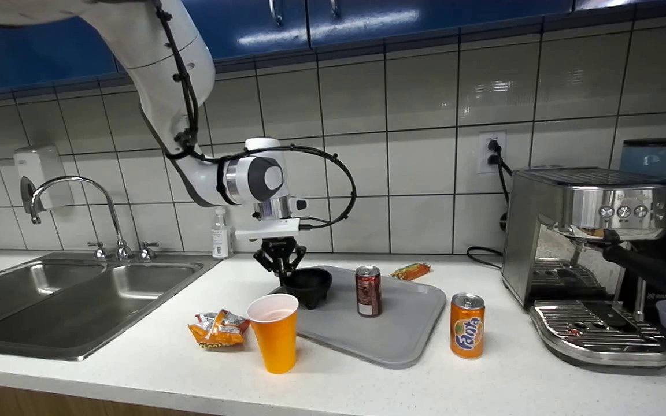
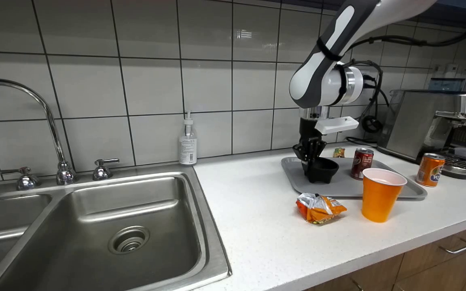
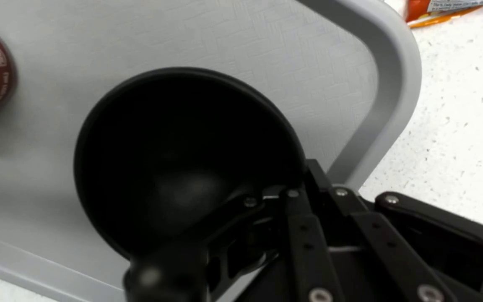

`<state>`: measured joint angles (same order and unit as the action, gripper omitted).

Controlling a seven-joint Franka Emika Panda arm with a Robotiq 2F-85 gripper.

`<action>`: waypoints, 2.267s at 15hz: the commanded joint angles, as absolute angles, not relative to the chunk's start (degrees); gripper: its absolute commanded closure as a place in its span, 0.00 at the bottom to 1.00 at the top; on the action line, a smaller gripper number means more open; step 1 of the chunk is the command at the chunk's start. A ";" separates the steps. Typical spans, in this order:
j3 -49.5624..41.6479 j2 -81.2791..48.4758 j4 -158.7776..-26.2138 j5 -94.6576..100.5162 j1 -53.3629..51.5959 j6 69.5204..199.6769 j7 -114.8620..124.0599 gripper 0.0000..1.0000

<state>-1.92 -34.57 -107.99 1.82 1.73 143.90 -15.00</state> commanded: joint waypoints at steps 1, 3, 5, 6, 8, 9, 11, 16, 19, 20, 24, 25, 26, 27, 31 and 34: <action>-1.02 -33.28 -108.83 3.56 2.17 144.18 -14.31 0.98; -0.96 -32.65 -109.56 3.86 1.77 144.56 -14.03 0.98; -0.77 -32.09 -110.28 4.08 1.31 145.12 -13.79 0.98; -0.58 -31.86 -110.60 4.13 1.09 145.37 -13.67 0.98; -0.28 -31.33 -111.33 4.29 0.48 146.05 -13.39 0.98; -0.13 -31.02 -111.71 4.35 0.12 146.37 -13.24 0.98; 0.21 -30.20 -112.69 4.56 -0.74 147.25 -12.85 0.98; 0.88 -27.80 -114.96 4.68 -2.91 149.22 -11.74 0.98; 1.02 -26.73 -116.45 5.32 -4.43 150.42 -11.13 0.98; 1.04 -26.53 -116.84 5.69 -4.93 150.82 -10.87 0.98; 1.66 -26.19 -118.44 7.65 -7.15 152.19 -9.59 0.98; 1.82 -26.37 -118.65 8.14 -7.80 152.38 -9.30 0.98; 1.99 -26.48 -118.92 8.62 -8.40 152.63 -9.10 0.98; 2.22 -26.54 -119.21 9.03 -8.99 152.90 -8.97 0.98; 3.27 -26.80 -119.99 10.36 -11.21 153.59 -8.55 0.98; 4.09 -26.92 -120.53 11.09 -12.47 153.79 -8.41 0.98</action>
<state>3.13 -28.48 -118.60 9.02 -11.92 152.87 -10.22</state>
